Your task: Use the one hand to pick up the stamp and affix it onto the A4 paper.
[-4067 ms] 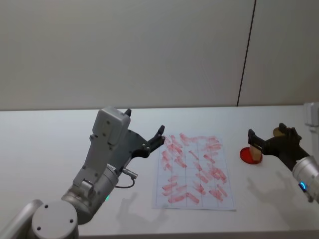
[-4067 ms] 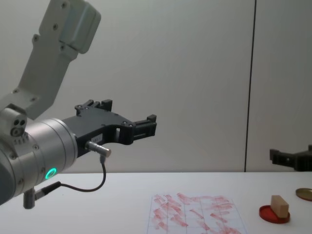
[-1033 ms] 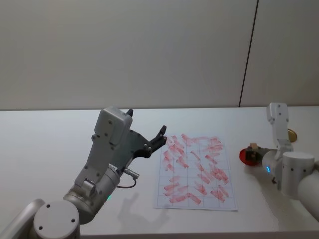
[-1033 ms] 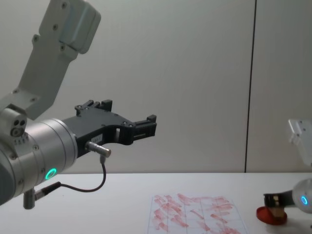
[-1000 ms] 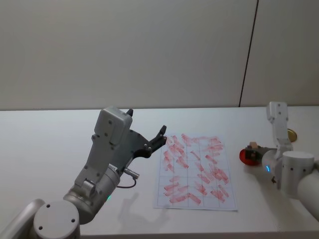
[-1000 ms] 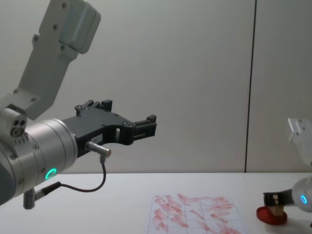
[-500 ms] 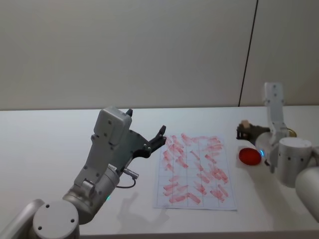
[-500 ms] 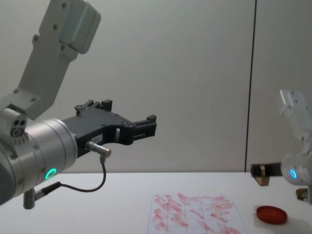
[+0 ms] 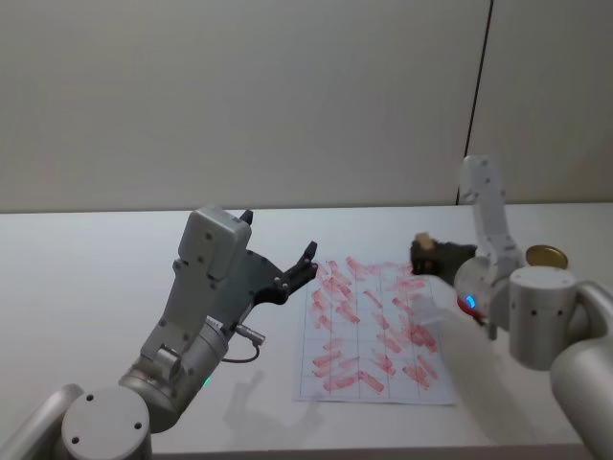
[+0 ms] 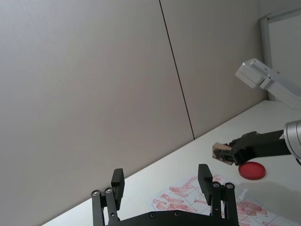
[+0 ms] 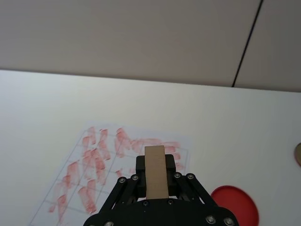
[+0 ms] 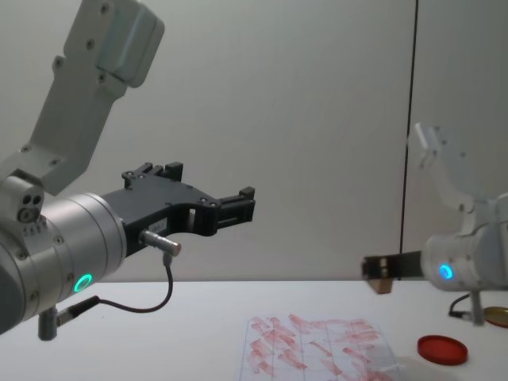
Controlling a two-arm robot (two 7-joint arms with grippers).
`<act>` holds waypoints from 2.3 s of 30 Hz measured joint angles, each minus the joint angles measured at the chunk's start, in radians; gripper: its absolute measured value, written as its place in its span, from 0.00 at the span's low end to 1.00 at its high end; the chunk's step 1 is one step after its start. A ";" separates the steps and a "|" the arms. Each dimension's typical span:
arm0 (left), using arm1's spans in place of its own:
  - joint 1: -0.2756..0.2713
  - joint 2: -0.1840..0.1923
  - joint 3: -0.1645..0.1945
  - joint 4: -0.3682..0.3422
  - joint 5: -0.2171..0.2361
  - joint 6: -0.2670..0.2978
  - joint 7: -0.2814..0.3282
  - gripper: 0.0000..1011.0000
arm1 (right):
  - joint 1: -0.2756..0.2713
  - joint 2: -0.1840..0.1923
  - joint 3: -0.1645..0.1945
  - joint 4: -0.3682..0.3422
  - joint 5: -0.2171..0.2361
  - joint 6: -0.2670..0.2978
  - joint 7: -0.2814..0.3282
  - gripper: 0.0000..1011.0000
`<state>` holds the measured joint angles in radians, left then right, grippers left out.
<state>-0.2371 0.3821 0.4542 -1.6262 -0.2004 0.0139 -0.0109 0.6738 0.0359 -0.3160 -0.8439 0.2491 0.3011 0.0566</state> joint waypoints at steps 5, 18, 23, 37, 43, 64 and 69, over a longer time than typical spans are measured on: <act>0.000 0.000 0.000 0.000 0.000 0.000 0.000 0.98 | -0.032 -0.008 -0.029 -0.054 -0.003 0.059 0.007 0.22; 0.000 0.000 0.000 0.000 0.000 0.000 0.000 0.98 | -0.061 -0.040 -0.096 -0.070 -0.043 0.152 0.025 0.22; 0.000 0.000 0.000 0.000 0.000 0.000 0.000 0.98 | -0.061 -0.050 -0.110 -0.051 -0.057 0.156 0.028 0.22; 0.000 0.000 0.000 0.000 0.000 0.000 0.000 0.98 | -0.038 -0.076 -0.134 0.048 -0.103 0.094 0.029 0.22; 0.000 0.000 0.000 0.000 0.000 0.000 0.000 0.98 | -0.023 -0.085 -0.136 0.102 -0.119 0.036 0.029 0.22; 0.000 0.000 0.000 0.000 0.000 0.000 0.000 0.98 | 0.026 -0.113 -0.127 0.265 -0.128 -0.093 0.054 0.22; 0.000 0.000 0.000 0.000 0.000 0.000 0.000 0.98 | 0.043 -0.121 -0.123 0.305 -0.128 -0.105 0.059 0.22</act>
<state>-0.2371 0.3821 0.4542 -1.6262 -0.2004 0.0139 -0.0110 0.7167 -0.0848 -0.4388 -0.5386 0.1214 0.1963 0.1158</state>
